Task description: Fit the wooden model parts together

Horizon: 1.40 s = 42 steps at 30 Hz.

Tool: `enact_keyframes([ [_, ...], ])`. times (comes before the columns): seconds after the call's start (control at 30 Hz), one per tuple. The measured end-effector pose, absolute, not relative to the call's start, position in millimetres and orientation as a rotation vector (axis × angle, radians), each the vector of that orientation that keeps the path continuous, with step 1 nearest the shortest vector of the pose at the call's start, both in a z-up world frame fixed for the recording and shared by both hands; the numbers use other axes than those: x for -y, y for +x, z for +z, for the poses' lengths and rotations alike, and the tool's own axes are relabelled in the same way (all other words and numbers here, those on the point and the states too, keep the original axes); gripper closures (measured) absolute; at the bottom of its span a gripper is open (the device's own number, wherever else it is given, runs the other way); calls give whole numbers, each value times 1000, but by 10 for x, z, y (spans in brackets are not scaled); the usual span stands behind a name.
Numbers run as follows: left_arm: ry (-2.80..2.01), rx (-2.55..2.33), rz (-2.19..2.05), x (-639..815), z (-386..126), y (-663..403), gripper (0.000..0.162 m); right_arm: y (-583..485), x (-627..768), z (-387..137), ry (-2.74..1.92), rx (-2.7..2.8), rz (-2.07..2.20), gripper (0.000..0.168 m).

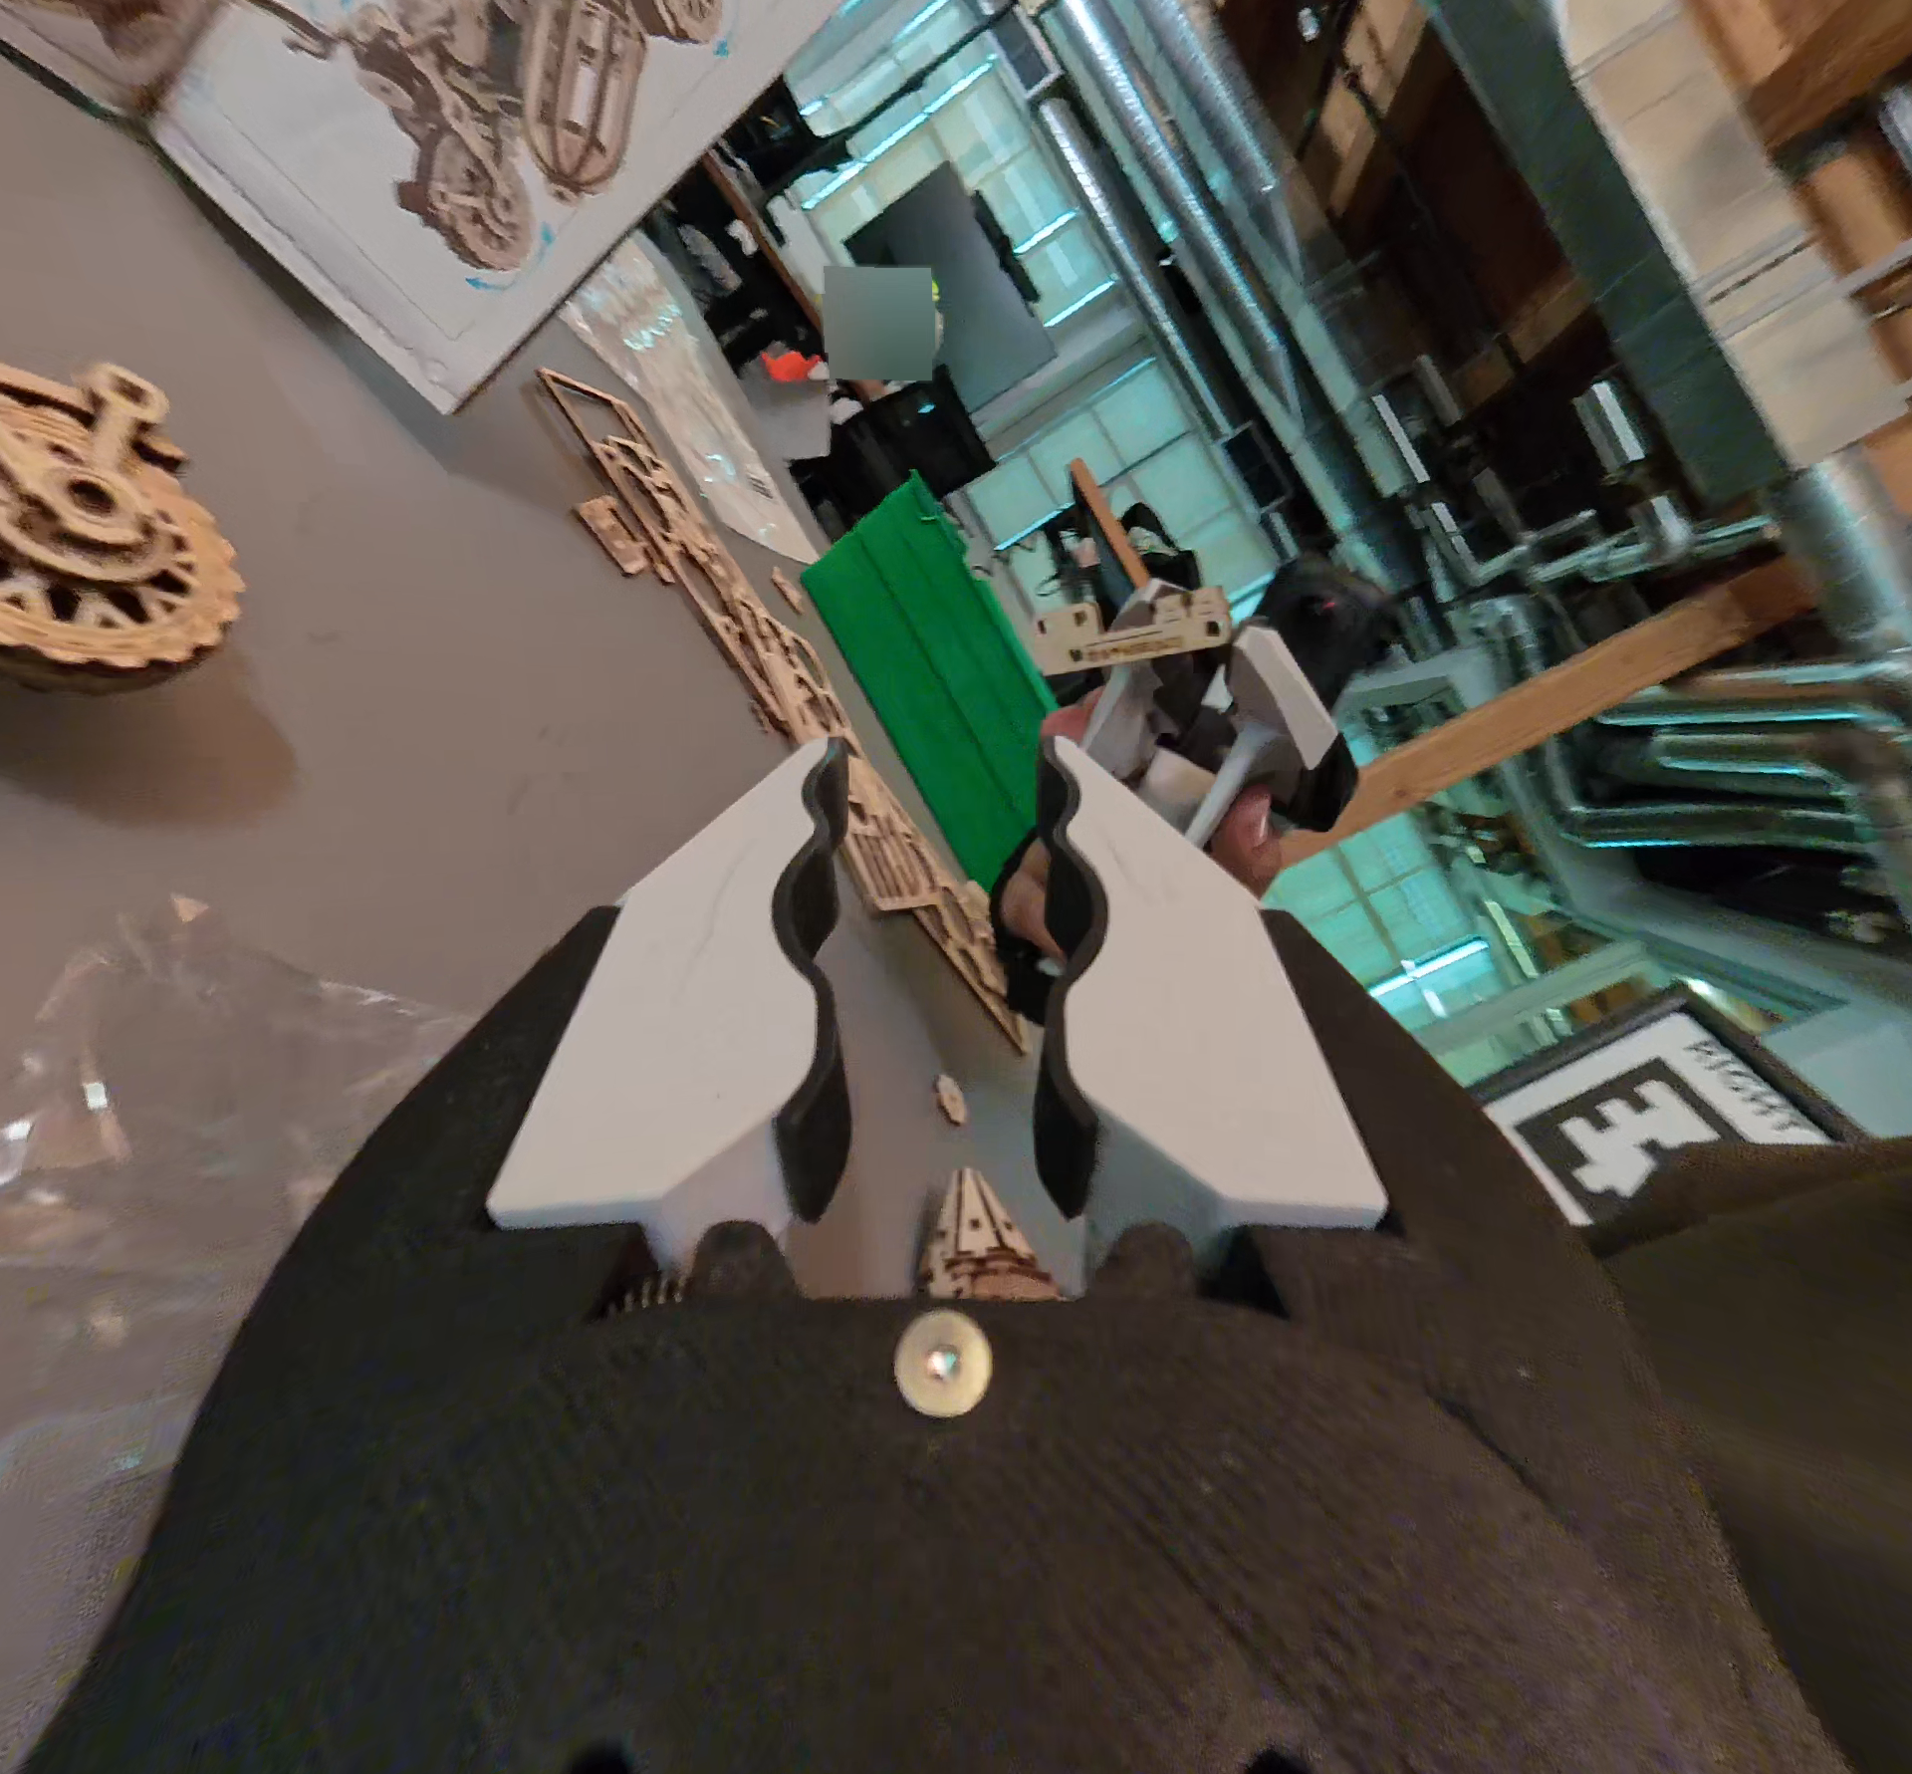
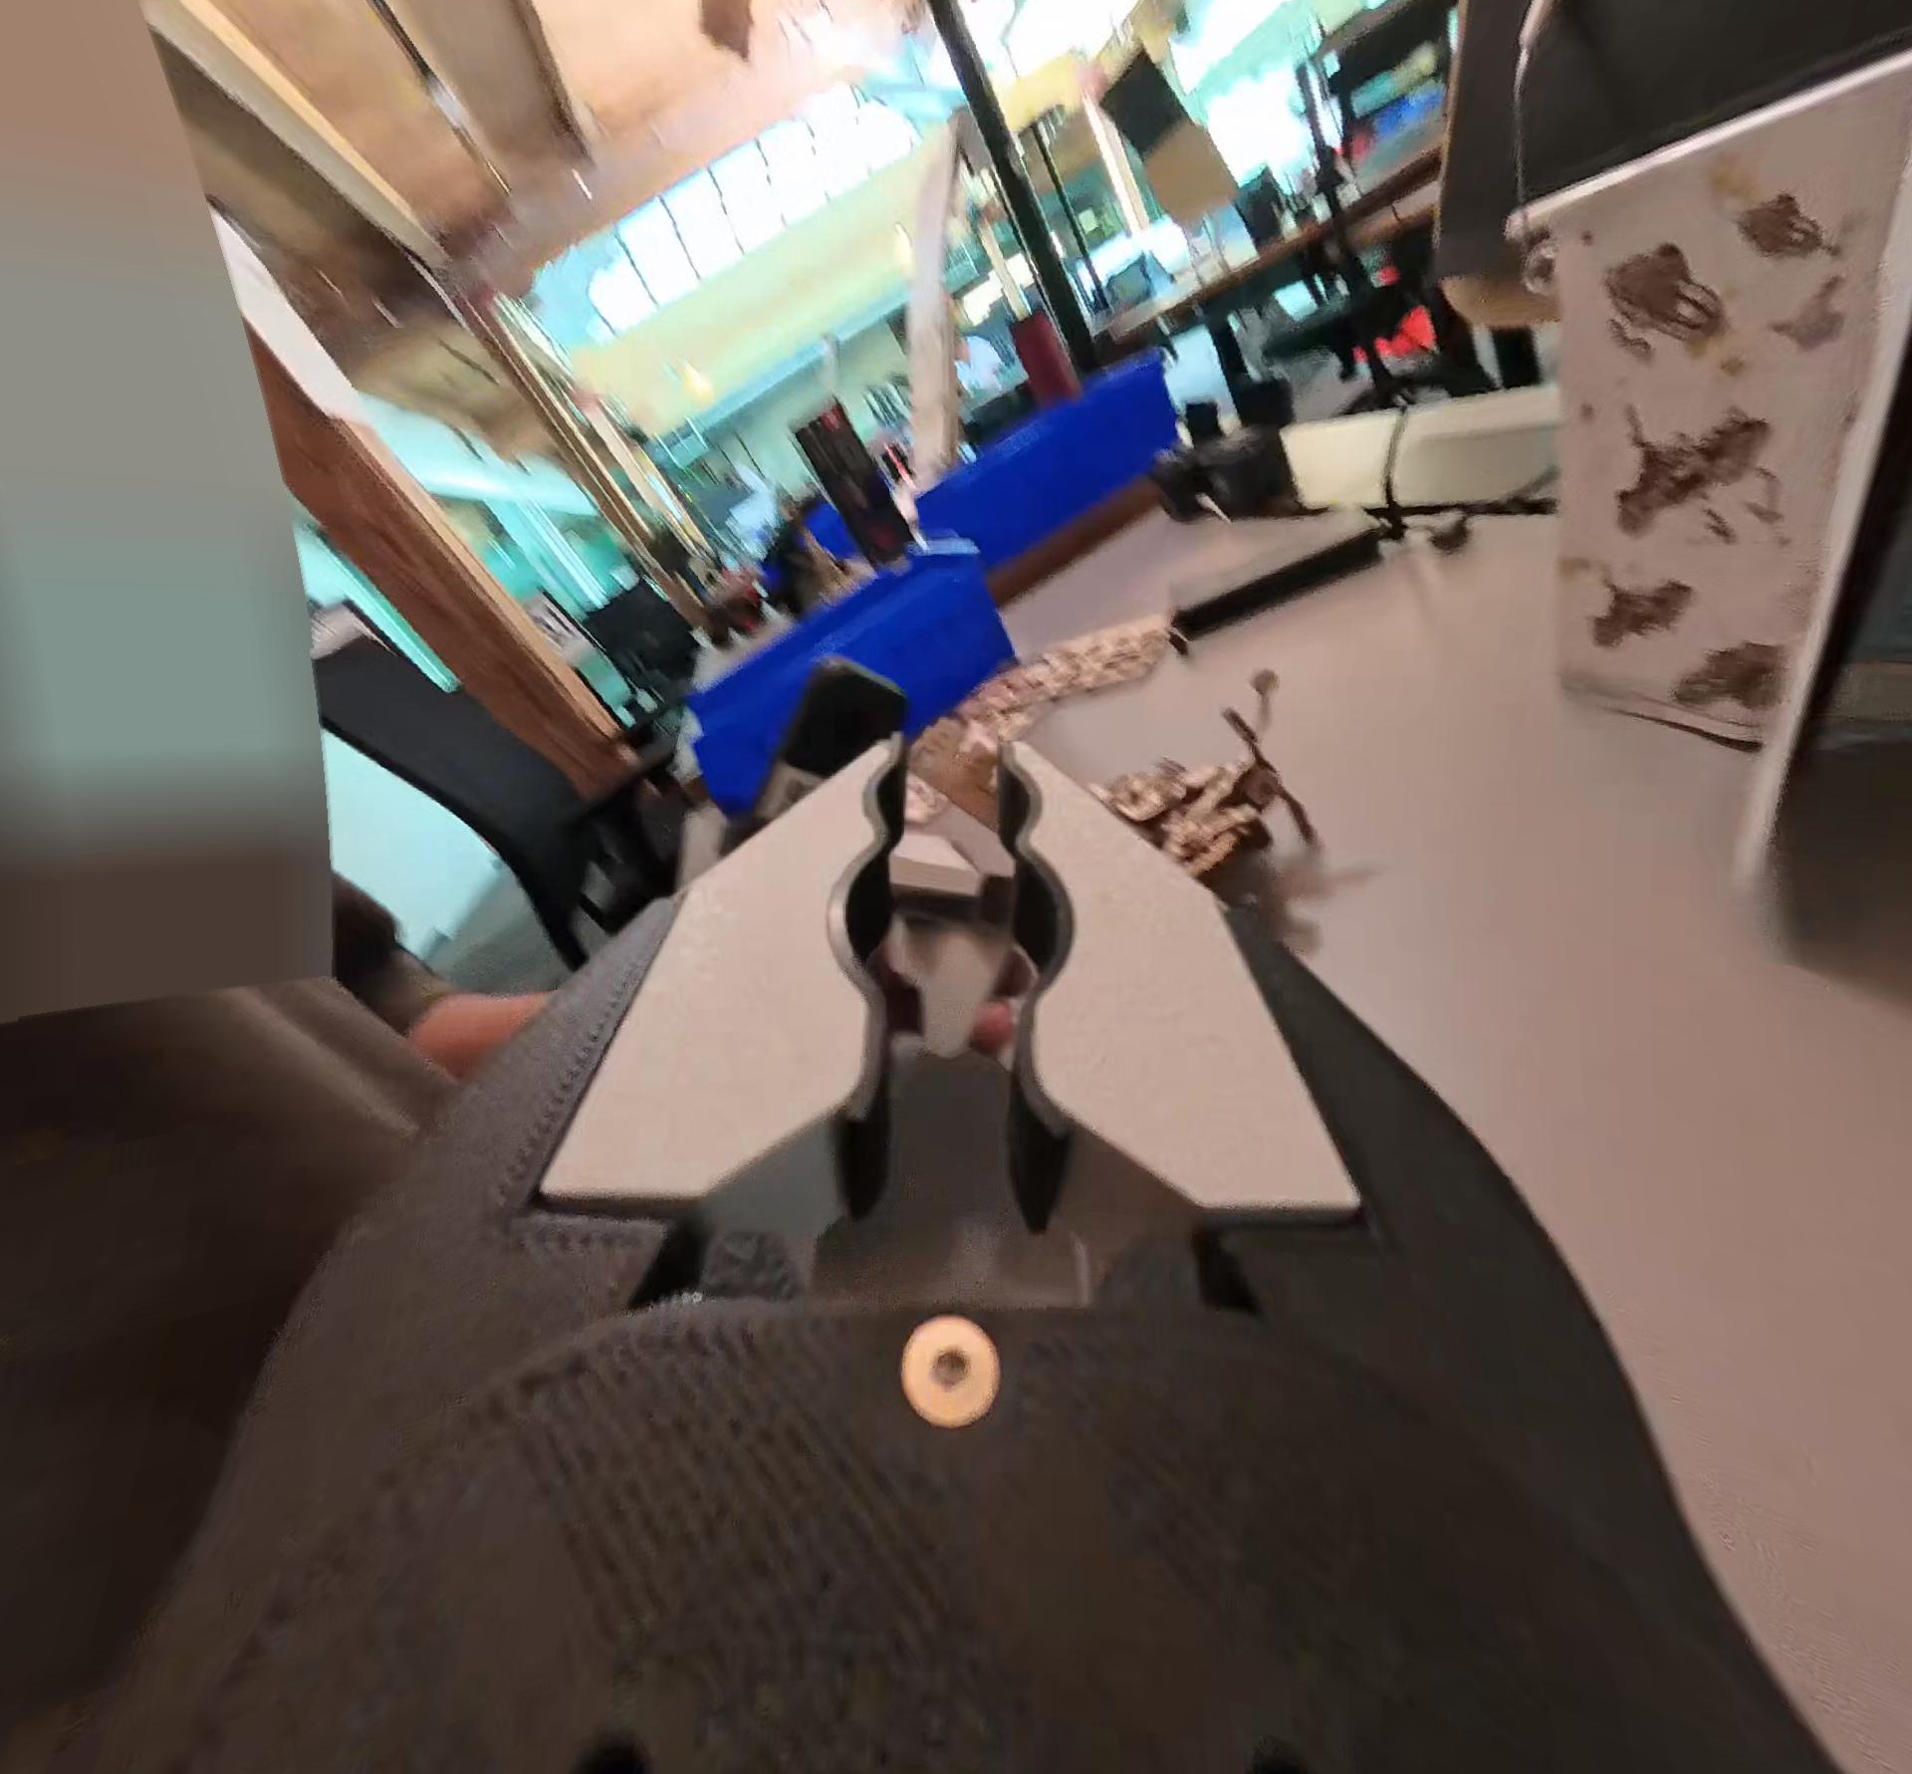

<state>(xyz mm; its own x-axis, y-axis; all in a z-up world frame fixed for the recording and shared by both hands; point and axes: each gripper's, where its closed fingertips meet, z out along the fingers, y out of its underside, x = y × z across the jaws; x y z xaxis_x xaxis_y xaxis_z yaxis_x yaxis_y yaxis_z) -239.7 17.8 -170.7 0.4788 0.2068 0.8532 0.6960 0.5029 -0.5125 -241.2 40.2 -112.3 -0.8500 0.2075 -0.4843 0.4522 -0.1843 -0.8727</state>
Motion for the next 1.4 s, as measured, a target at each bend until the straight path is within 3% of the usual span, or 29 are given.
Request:
enact_keyframes([
  [0.27,-920,915,-618,-382,-1437,-2147,127,-2204,-606,-747,776,-1175,-2222,153],
  [0.67,-733,840,-844,-457,-1213,-1973,126,-1967,-398,-738,708,-1130,-2123,153],
  [0.73,-696,833,-858,-412,-1185,-1987,128,-1919,-362,-741,686,-1118,-2080,153],
  [0.9,-676,800,-850,-354,-1131,-1981,154,-1898,-321,-797,689,-1143,-2037,153],
  [1.4,-726,819,-712,-265,-1170,-2067,162,-2049,-454,-930,774,-1205,-2037,154],
])
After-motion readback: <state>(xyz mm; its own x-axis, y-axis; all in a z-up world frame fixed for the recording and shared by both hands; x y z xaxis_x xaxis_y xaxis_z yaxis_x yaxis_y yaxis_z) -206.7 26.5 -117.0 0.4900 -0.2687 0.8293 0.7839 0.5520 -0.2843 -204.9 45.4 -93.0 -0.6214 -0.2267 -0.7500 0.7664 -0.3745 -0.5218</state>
